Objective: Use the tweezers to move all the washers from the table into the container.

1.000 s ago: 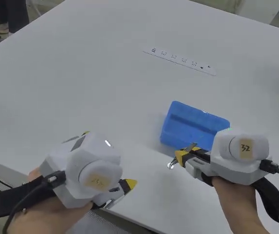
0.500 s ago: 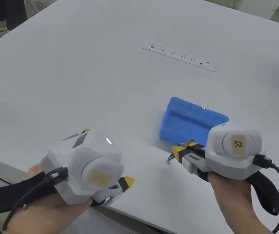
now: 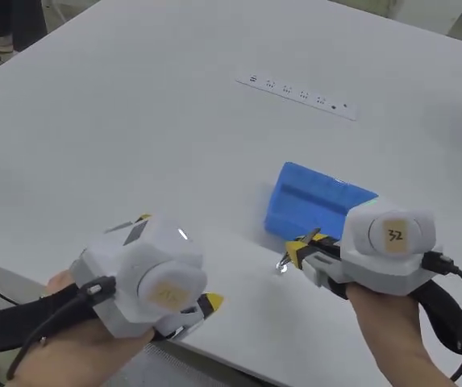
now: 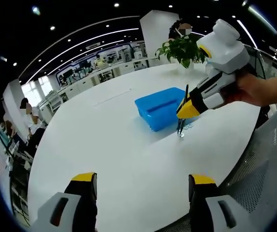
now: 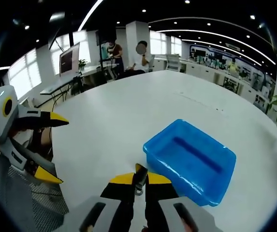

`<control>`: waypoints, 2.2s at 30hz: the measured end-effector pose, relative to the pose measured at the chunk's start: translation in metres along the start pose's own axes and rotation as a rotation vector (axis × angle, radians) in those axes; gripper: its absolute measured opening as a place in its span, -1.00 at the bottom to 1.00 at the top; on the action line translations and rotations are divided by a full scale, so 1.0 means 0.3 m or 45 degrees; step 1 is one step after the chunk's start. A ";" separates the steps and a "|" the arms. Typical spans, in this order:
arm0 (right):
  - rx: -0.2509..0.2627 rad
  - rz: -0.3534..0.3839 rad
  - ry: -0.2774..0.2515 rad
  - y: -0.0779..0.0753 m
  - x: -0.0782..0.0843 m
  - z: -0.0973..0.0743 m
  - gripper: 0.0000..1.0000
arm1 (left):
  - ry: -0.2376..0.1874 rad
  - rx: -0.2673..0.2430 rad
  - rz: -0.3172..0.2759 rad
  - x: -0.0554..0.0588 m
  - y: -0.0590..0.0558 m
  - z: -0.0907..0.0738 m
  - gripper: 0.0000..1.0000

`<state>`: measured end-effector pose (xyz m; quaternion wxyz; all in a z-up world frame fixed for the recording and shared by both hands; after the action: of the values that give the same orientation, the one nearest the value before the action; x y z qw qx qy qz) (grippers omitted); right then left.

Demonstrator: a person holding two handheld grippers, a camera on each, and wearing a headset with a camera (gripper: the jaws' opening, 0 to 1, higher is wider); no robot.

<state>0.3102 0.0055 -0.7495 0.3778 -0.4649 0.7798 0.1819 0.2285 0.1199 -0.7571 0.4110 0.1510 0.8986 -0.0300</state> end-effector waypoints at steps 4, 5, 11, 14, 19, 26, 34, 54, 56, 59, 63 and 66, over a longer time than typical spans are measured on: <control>0.014 -0.018 -0.044 -0.014 -0.050 -0.032 -0.93 | 0.003 0.000 0.003 0.003 0.003 0.000 0.57; 0.021 -0.032 -0.053 -0.019 -0.060 -0.038 -0.93 | 0.010 0.000 0.005 0.006 0.002 0.001 0.57; 0.053 -0.076 -0.098 -0.045 -0.123 -0.072 -0.93 | 0.016 0.001 0.013 0.009 0.000 0.000 0.58; 0.084 -0.055 -0.141 -0.087 -0.163 -0.078 -0.93 | 0.022 0.000 0.022 0.010 -0.003 0.002 0.58; 0.116 -0.016 -0.160 -0.139 -0.186 -0.062 -0.93 | 0.029 0.003 0.038 0.007 -0.012 -0.005 0.58; 0.147 -0.010 -0.092 -0.187 -0.130 0.008 -0.93 | 0.034 0.004 0.034 0.007 -0.014 -0.007 0.57; 0.126 -0.015 -0.016 -0.172 -0.060 0.074 -0.93 | 0.052 0.002 0.037 0.013 -0.014 -0.007 0.56; 0.112 -0.035 0.030 -0.170 -0.024 0.102 -0.92 | 0.053 -0.001 0.045 0.026 -0.002 0.006 0.56; 0.121 -0.015 0.028 -0.176 -0.024 0.098 -0.91 | 0.050 -0.002 0.045 0.025 -0.001 0.005 0.56; 0.142 0.010 -0.018 -0.187 -0.054 0.074 -0.91 | 0.051 -0.005 0.046 0.026 -0.001 0.005 0.56; 0.171 0.002 -0.074 -0.191 -0.110 0.022 -0.91 | 0.049 -0.005 0.048 0.025 -0.001 0.006 0.55; 0.173 0.018 -0.130 -0.184 -0.148 -0.018 -0.91 | 0.048 -0.008 0.050 0.024 0.000 0.005 0.55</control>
<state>0.3680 0.0003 -0.7085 0.4463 -0.4229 0.7734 0.1546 0.2251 0.1215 -0.7635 0.3948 0.1680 0.9032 -0.0161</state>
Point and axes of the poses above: the centre of the closed fingertips' face, and the gripper's own axes: z roughly forward along the fingers, y roughly to its left, x roughly out of its underside, the point moved 1 cm from there along -z, roughly backward along the fingers, and after that the axes turned 9 degrees about -z, right-handed, at the moved point
